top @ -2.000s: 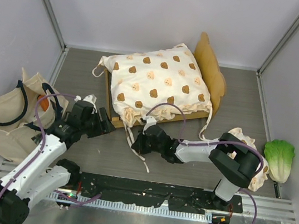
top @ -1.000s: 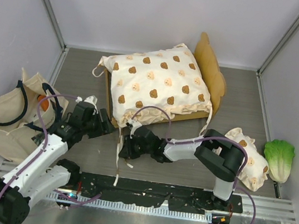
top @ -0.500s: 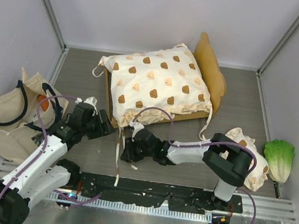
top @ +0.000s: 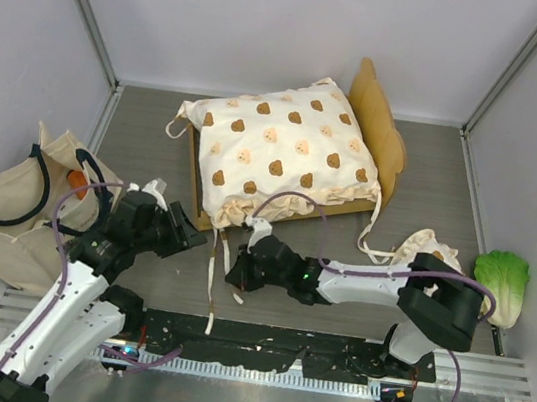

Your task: Set up the pet bed

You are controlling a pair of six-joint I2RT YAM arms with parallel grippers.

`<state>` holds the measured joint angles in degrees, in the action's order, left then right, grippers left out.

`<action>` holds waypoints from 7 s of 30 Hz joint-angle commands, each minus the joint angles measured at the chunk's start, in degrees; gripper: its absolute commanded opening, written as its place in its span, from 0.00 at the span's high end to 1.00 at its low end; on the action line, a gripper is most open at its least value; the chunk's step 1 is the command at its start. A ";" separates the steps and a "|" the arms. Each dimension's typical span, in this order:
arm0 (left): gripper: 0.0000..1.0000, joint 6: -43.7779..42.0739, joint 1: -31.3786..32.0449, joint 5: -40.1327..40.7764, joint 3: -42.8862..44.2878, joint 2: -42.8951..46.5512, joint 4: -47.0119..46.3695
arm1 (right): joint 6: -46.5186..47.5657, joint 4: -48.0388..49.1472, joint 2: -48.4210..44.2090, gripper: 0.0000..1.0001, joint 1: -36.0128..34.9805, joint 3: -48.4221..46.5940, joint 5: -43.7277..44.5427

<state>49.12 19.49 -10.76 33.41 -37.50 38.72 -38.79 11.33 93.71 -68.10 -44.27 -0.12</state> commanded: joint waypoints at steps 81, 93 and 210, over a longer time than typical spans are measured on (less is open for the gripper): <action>0.86 20.14 5.91 -4.80 -11.26 -0.12 -23.43 | 5.48 27.25 -2.65 0.99 -5.56 7.26 9.98; 0.52 16.80 5.83 -8.65 -12.22 2.78 -21.58 | 3.54 29.01 -6.43 0.99 -4.59 10.52 2.58; 1.00 10.37 5.84 4.36 -6.08 -4.86 -13.47 | -1.65 24.70 6.05 0.99 7.63 1.03 1.44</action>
<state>60.12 28.91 -6.42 24.53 -41.54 29.43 -42.11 34.33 102.98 -60.51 -44.29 2.24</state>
